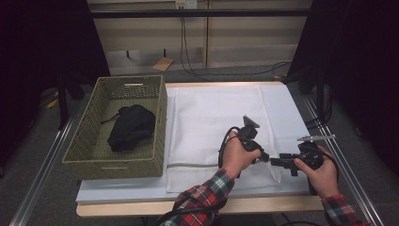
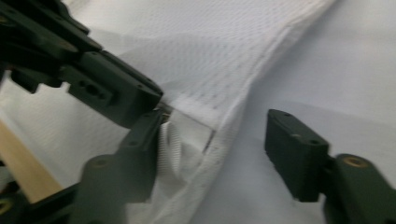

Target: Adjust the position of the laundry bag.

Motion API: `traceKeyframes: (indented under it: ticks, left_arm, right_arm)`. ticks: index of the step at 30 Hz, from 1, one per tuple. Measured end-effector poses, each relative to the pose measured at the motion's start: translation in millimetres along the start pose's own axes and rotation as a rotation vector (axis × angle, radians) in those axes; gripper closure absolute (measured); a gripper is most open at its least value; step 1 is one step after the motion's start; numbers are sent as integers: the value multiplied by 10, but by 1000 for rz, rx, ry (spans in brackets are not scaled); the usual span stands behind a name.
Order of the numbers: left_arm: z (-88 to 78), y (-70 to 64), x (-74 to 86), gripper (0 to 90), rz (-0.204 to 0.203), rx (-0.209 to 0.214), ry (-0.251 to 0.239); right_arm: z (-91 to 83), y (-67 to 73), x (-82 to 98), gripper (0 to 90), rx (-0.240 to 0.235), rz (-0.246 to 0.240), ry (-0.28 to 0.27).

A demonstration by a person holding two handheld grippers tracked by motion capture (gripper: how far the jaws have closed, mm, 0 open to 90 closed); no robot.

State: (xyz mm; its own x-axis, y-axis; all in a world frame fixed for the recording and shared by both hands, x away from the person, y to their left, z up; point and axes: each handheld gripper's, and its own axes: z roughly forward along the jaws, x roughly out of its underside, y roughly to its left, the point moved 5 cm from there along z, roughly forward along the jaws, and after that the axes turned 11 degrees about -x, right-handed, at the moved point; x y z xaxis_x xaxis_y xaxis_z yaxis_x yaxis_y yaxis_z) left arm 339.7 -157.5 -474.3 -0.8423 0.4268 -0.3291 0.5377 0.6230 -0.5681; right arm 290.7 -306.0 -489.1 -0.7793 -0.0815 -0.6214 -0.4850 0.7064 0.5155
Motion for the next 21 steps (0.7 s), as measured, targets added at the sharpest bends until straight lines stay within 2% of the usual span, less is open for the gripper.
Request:
traceKeyframes:
  ticks: [1,3,4,5,6,9,11,12,13,15,17,21]
  left_arm:
    - [-6,14,3,866,12,-2,5]
    - [-3,18,3,866,6,-4,1]
    - [-12,35,7,866,19,1,6]
    - [-13,32,9,865,12,4,3]
    - [-20,46,14,866,25,-6,8]
    - [-29,44,11,865,9,-12,0]
    - [-34,49,14,865,16,-21,1]
    - [-38,63,20,865,32,-28,8]
    - [-32,60,25,865,26,-28,8]
    - [-11,63,38,864,20,-34,6]
    - [4,78,50,864,32,-32,16]
    - [17,72,50,865,43,-50,17]
  right_arm:
    - [8,16,-5,475,-10,-4,0]
    - [19,33,-8,511,-27,-8,9]
    - [30,37,-11,548,-31,-12,6]
    - [38,45,-7,580,-46,-2,12]
    - [44,47,-5,589,-57,3,14]
    - [27,47,-16,690,-71,22,2]
    - [4,46,-23,753,-84,37,-2]
    - [-3,43,-26,775,-93,34,-5]
    - [-6,42,-25,803,-99,46,-13]
    - [-9,39,-17,828,-118,56,-10]
    - [-15,43,-16,840,-123,53,-9]
    - [-18,84,-20,820,-153,74,-12]
